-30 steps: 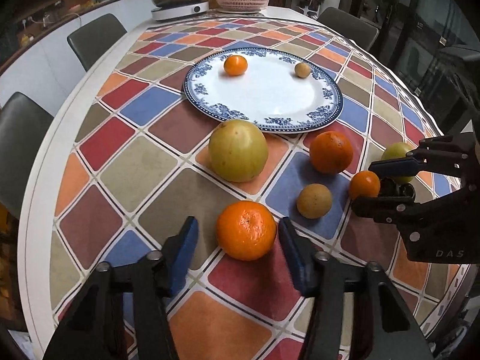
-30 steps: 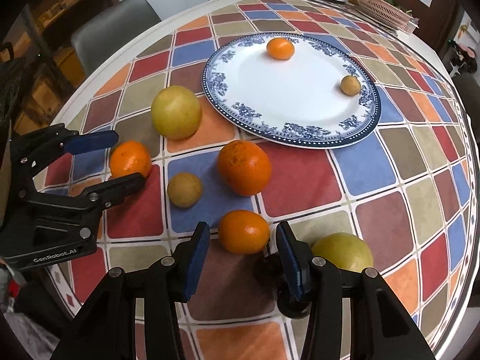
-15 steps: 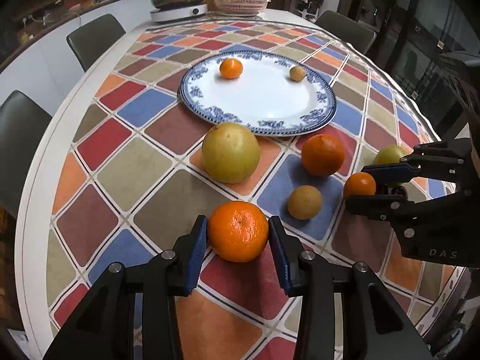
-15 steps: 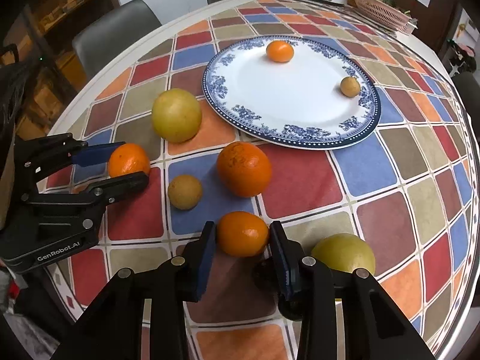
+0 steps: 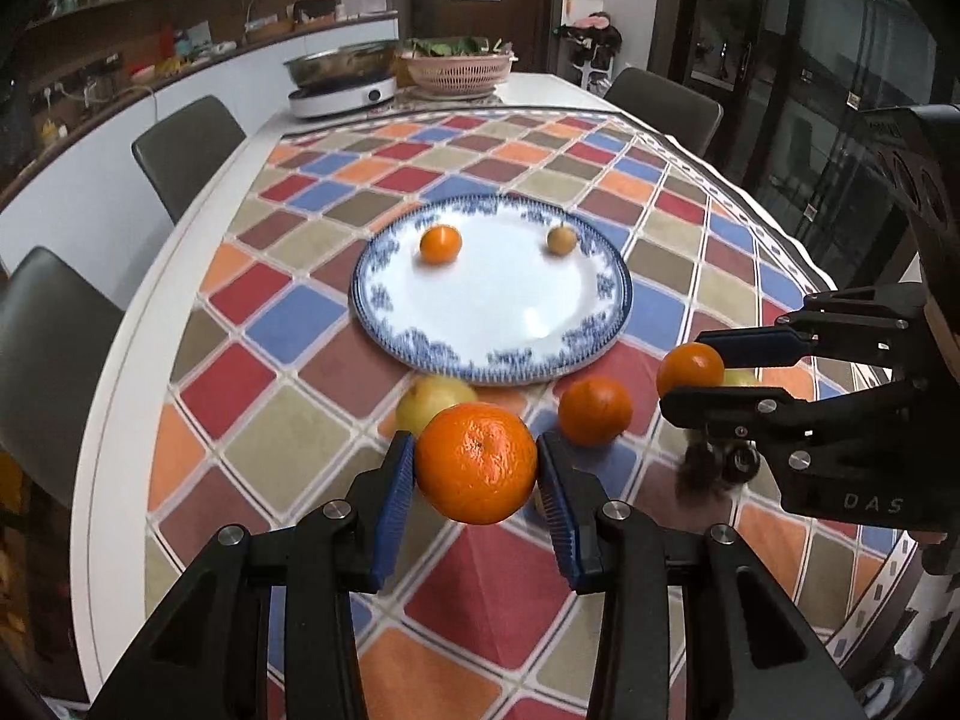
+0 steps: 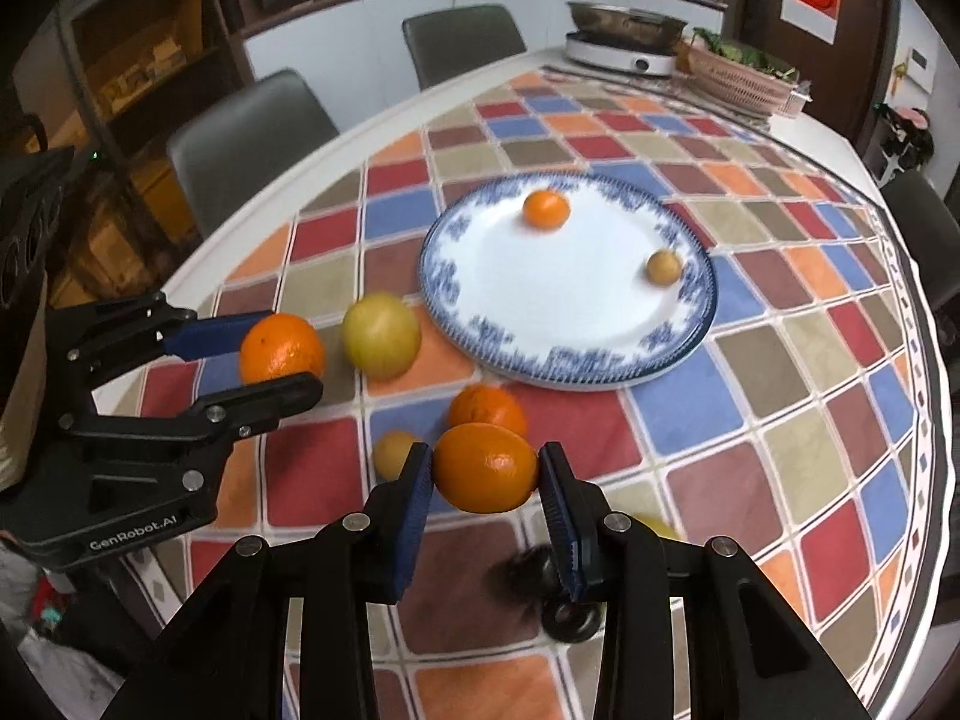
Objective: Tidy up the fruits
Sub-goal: 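Grasp an orange with the right tool while the left tool grasps a tangerine, then carry both oranges onto the plate and open both tools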
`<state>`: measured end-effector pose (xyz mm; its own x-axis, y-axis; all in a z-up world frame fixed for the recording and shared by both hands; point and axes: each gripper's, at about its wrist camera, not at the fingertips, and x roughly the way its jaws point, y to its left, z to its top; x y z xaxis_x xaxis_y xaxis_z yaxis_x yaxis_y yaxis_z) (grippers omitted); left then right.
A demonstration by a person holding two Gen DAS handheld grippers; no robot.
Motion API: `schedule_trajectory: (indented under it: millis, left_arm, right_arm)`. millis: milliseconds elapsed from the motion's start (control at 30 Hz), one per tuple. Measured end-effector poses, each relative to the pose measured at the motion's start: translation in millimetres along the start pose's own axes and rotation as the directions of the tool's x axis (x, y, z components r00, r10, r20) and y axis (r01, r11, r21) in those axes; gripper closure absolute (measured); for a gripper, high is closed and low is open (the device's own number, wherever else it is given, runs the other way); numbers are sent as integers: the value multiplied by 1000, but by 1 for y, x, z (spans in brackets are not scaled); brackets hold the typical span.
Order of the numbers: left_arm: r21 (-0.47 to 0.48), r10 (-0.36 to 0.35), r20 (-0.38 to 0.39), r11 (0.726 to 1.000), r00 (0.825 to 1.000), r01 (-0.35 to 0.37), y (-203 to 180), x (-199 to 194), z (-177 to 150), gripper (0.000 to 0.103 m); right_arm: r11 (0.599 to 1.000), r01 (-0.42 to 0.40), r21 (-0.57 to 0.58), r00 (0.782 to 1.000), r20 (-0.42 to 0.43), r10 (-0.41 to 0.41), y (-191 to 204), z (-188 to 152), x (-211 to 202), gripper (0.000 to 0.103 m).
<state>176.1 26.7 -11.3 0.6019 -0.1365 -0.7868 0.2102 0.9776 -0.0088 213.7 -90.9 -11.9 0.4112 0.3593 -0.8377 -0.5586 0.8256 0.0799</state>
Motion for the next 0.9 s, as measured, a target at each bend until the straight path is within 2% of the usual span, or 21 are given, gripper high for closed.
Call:
schedule_trajectory:
  millis: [467,667,900]
  left_arm:
    - [43,-9,70,999,997,6,8,17,69,63]
    - [63,-30,73,998,997,25,10,41,96,63]
    - [83,-39,42,996,998,35,14,85,124,63]
  right_arm:
    - [999,16,43,994,109,-21,-35,56,-6,66]
    - [998,21,59,993,116,-28,-55,81,6,66]
    - [995,40,86,995,93,-48,-85,103,34,66]
